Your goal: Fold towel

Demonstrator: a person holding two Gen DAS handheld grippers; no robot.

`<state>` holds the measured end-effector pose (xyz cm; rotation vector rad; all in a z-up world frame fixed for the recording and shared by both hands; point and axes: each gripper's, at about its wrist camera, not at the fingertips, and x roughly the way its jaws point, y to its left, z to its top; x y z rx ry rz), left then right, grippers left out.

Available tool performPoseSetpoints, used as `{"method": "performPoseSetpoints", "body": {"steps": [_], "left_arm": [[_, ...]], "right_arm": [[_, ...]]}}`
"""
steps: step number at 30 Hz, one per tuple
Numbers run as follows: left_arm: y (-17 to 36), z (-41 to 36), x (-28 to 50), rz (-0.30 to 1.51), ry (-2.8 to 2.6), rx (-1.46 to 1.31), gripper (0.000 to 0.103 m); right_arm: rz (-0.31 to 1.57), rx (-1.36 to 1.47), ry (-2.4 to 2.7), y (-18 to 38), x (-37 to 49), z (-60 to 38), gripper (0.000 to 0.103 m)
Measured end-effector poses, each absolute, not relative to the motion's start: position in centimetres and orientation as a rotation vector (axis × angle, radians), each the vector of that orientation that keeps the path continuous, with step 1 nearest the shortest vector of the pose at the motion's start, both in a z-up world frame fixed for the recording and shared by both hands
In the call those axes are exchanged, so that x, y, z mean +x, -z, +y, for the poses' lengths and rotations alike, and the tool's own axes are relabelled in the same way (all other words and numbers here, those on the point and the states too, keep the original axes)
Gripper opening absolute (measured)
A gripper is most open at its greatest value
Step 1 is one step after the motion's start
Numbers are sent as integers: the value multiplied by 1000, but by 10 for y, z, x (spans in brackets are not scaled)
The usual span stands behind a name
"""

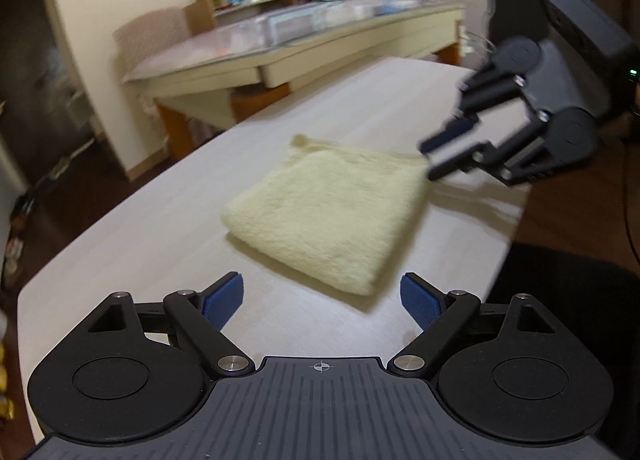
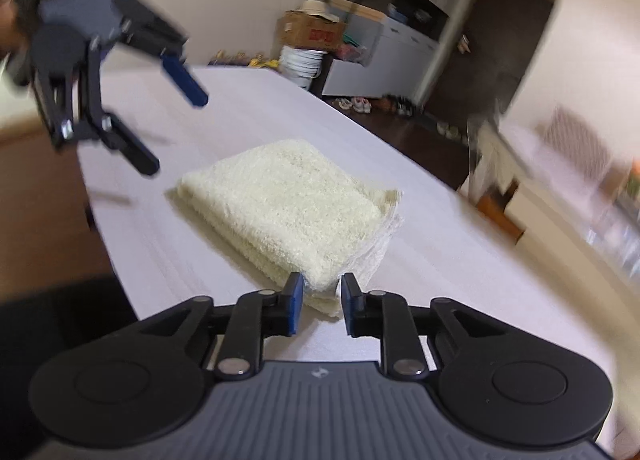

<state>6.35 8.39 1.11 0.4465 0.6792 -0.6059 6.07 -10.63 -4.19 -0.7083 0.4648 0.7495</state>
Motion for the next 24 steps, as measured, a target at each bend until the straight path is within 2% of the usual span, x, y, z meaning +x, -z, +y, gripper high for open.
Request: {"method": "performPoseSetpoints", "body": {"steps": [6, 8, 11, 21, 24], "left_arm": [[-4, 76, 60, 699, 624, 488, 89], [-3, 75, 61, 701, 628, 473, 89], [-2, 73, 63, 702, 636, 458, 89], [-6, 62, 72, 688, 661, 461, 89], [-6, 61, 74, 686, 667, 460, 89]], "right_arm": [[292, -1098, -734, 58, 42, -94, 22], [238, -1218, -741, 66, 40, -91, 28], [179, -1346, -754, 76, 38, -88, 29], [149, -1401, -800, 86, 45, -83, 27], [157, -1408, -806, 90, 49, -78, 18]]}}
